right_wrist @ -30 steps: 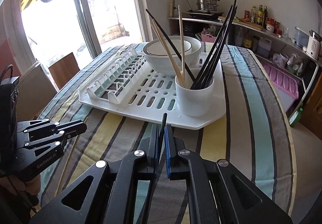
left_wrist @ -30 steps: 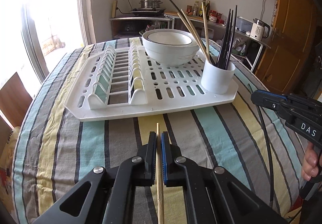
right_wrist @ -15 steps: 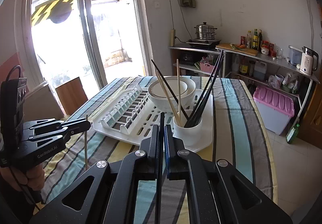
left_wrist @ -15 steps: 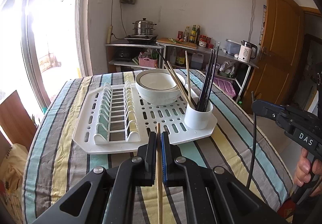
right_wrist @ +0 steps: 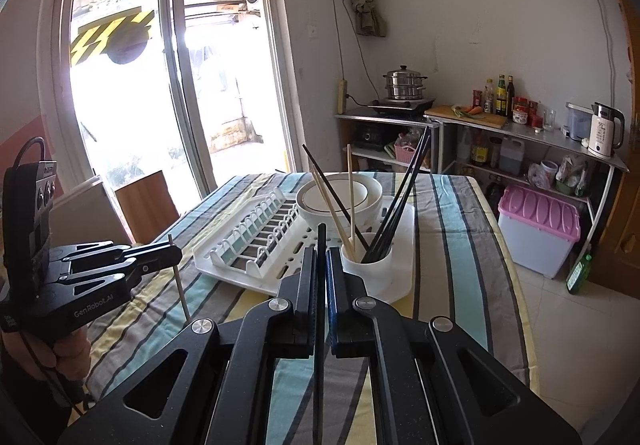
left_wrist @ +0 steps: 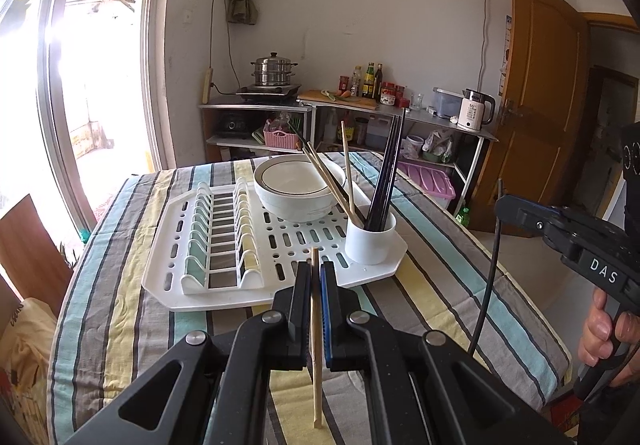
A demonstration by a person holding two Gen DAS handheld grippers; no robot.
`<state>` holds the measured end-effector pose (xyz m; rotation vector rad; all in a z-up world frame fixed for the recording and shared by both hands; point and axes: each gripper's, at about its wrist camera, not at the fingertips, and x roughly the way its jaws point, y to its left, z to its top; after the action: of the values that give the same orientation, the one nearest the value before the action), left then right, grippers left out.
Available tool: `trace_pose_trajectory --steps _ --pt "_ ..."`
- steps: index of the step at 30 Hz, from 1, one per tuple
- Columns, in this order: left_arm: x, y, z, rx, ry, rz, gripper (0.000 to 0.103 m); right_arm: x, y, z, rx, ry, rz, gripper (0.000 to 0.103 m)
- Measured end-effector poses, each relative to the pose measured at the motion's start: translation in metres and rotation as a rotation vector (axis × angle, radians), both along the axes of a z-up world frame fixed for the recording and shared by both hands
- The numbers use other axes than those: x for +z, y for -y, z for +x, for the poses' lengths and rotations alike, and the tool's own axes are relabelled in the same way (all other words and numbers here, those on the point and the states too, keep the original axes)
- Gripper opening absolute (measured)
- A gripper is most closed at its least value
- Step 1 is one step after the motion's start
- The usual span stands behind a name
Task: Organize utensils
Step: 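Lift the left tool's wooden chopstick over the white cup while the right tool carries its black one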
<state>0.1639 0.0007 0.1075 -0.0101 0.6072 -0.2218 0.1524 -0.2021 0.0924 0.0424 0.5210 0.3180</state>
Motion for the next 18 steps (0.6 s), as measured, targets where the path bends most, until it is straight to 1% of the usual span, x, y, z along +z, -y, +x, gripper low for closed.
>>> trace_pose_trajectory --steps 18 --pt "0.004 0.012 0.006 -0.037 0.01 0.002 0.004 0.008 0.008 -0.008 -0.005 0.033 -0.011 0.004"
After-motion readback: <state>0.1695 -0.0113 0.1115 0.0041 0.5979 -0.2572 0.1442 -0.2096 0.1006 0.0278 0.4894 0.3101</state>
